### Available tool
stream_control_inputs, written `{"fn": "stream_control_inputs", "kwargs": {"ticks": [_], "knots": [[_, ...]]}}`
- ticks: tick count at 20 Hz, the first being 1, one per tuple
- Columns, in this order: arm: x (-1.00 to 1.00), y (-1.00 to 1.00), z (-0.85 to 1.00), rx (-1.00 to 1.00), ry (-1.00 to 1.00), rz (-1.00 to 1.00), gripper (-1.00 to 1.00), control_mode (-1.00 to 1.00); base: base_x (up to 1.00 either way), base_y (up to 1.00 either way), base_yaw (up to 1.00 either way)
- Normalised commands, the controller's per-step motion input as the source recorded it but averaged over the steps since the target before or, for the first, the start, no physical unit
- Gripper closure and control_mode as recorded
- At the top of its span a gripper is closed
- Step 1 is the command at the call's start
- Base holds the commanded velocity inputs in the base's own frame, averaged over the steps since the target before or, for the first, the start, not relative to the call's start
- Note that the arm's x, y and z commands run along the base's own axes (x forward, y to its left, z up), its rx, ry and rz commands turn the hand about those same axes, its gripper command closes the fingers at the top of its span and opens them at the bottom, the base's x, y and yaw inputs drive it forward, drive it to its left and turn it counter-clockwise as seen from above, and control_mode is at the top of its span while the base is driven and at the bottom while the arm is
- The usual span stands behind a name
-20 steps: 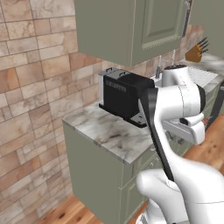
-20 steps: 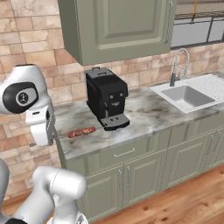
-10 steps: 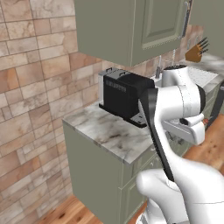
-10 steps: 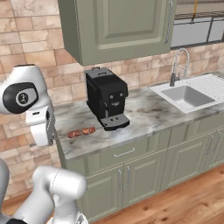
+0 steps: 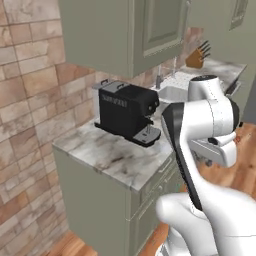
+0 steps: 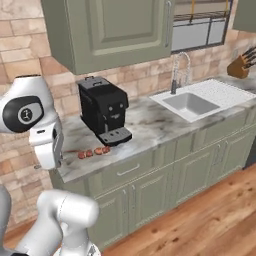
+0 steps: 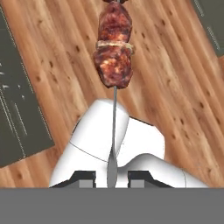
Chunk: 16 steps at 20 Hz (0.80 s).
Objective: Store the kebab skewer in the freezer for long-term storage. Close the freezer door after placing the cooked food.
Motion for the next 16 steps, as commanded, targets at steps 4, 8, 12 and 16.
{"fn": "stream_control_inputs", "kwargs": {"ticks": [4,8,12,16], "knots": [[0.00,0.00,0.00,0.00,0.00,0.00,1.00,1.00,0.00,-0.38,-0.42],[0.00,0.00,0.00,0.00,0.00,0.00,1.00,1.00,-0.15,-0.50,-0.44],[0.00,0.00,0.00,0.00,0.00,0.00,1.00,1.00,-0.23,-0.68,-0.43],[0.00,0.00,0.00,0.00,0.00,0.00,1.00,1.00,-0.18,-0.86,-0.36]]}}
